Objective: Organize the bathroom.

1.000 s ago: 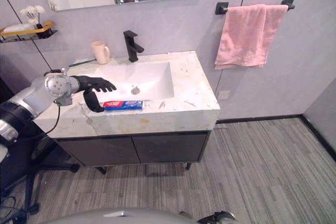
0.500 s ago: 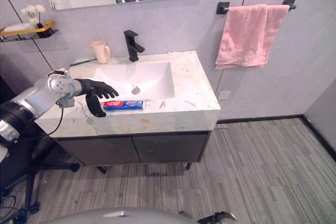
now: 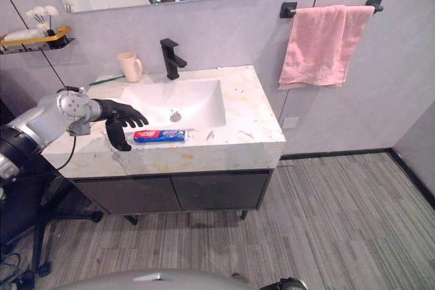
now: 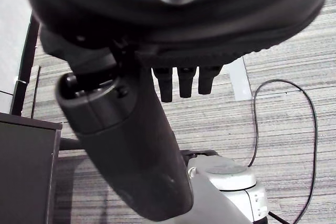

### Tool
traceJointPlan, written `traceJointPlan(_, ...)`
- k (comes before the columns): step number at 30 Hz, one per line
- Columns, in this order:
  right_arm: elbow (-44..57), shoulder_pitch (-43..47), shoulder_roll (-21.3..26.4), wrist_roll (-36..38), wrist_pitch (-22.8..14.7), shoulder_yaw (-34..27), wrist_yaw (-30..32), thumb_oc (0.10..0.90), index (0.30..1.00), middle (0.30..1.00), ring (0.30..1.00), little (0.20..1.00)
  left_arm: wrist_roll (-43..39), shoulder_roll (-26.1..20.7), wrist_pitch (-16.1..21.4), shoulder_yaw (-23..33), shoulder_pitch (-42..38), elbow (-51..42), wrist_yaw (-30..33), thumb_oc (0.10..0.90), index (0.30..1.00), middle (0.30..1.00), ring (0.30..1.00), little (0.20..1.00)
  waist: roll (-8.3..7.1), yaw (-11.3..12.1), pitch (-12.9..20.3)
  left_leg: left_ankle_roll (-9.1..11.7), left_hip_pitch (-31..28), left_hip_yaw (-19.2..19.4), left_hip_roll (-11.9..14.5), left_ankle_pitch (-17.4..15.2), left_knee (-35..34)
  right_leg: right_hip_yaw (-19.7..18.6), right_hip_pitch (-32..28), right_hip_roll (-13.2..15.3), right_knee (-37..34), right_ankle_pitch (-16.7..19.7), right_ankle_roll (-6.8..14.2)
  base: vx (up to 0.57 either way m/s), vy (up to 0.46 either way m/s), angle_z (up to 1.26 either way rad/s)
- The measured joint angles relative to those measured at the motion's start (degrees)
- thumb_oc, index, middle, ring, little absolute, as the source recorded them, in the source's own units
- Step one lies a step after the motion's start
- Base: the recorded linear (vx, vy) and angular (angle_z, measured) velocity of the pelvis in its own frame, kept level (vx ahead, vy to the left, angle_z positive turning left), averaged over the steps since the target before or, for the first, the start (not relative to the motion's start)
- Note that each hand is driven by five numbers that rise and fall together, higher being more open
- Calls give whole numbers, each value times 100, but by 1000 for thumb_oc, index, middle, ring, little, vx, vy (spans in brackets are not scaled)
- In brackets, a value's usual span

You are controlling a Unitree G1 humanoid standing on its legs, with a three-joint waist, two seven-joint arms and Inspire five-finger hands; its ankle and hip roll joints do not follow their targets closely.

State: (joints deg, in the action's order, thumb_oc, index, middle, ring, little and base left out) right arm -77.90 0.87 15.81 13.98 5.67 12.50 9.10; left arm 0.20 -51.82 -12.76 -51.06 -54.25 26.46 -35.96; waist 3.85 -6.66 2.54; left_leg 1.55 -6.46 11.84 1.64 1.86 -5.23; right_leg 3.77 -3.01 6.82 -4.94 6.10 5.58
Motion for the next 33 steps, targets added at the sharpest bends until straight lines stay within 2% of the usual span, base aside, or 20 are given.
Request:
traceJointPlan(14, 1, 1, 0, 1, -2, 0, 0, 800, 900, 900, 900, 900, -12, -31, -95, -195, -150, -14, -399, 800, 900, 900, 900, 900, 7, 0, -8, 5, 1, 0, 1, -6, 0, 0, 1, -2, 0, -2, -2, 0, 0, 0)
traceJointPlan(33, 2, -18, 0, 39, -15, 0, -1, 800, 900, 900, 900, 900, 15, -32, -104, -195, -150, -11, -338, 800, 900, 900, 900, 900, -3, -6, -15, 6, 6, 2, 0, -9, 0, -2, 7, -12, 0, -4, -1, 0, 0, 0)
